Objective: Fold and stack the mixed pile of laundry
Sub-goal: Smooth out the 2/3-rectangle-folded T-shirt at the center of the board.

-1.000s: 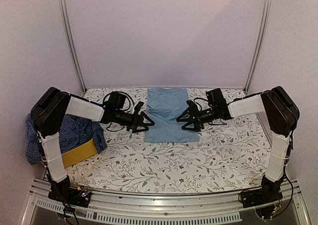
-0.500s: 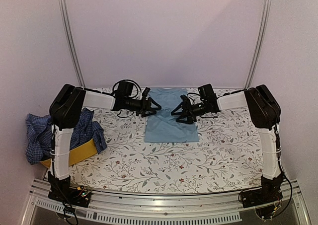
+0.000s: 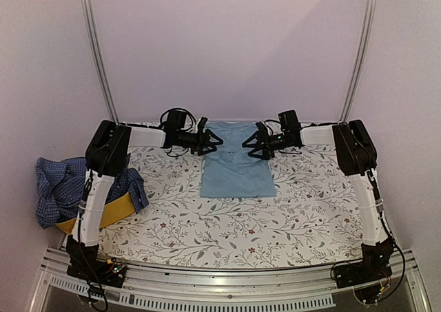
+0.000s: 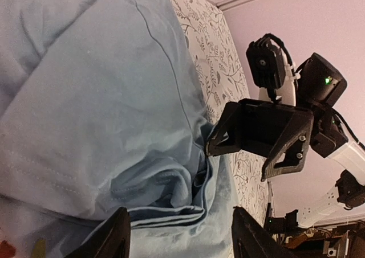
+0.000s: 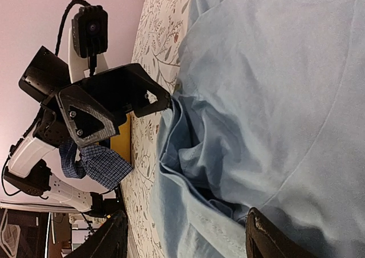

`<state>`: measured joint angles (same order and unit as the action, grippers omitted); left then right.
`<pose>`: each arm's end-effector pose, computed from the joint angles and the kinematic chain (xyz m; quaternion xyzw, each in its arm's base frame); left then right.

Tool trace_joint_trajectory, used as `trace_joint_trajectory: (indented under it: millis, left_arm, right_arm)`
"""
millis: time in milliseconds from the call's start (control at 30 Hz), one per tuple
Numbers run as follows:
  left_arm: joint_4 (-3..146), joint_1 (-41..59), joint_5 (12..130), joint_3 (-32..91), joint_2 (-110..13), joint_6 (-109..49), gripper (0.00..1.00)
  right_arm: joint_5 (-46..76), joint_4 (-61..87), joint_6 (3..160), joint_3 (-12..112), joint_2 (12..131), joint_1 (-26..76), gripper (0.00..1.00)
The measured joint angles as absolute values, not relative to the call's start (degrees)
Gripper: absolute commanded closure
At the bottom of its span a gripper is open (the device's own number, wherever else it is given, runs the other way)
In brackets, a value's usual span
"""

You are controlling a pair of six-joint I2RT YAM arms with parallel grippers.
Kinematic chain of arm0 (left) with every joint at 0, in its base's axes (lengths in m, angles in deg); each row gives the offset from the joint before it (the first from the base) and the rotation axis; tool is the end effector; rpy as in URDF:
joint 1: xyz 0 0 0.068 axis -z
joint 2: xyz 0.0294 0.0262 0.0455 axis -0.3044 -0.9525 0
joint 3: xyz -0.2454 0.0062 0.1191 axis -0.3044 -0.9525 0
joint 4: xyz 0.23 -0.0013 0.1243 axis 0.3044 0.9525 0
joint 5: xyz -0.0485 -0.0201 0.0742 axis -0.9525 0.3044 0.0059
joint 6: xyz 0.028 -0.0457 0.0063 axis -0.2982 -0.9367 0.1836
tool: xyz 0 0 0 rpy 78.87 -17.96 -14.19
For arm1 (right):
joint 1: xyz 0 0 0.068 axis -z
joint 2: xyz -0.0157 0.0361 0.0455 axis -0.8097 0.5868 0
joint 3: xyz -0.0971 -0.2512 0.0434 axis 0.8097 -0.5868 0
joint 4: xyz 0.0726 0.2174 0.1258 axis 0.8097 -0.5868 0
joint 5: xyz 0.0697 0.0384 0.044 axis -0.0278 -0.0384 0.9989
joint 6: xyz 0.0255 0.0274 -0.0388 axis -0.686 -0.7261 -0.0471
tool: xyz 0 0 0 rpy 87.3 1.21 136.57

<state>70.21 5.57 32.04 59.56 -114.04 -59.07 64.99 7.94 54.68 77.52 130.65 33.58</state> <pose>0.4799 -0.2352 0.1174 0.0622 0.8309 -0.5258 0.1707 0.4794 0.2112 0.1205 -0.1000 0.8192 0.5532 0.1135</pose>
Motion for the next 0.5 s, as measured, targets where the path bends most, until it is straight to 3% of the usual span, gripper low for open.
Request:
trace_joint_trajectory:
  millis: [233,500]
  left_arm:
    - [72.66,3.56,32.13,68.90,-120.69,-59.42,0.40]
    - [76.73,2.55,33.92,68.77,-120.67,-58.10,0.37]
  right_arm:
    - [65.82,7.81,54.18,81.80,136.16,35.41,0.31]
    - [65.30,7.02,53.79,82.52,135.73,35.72,0.29]
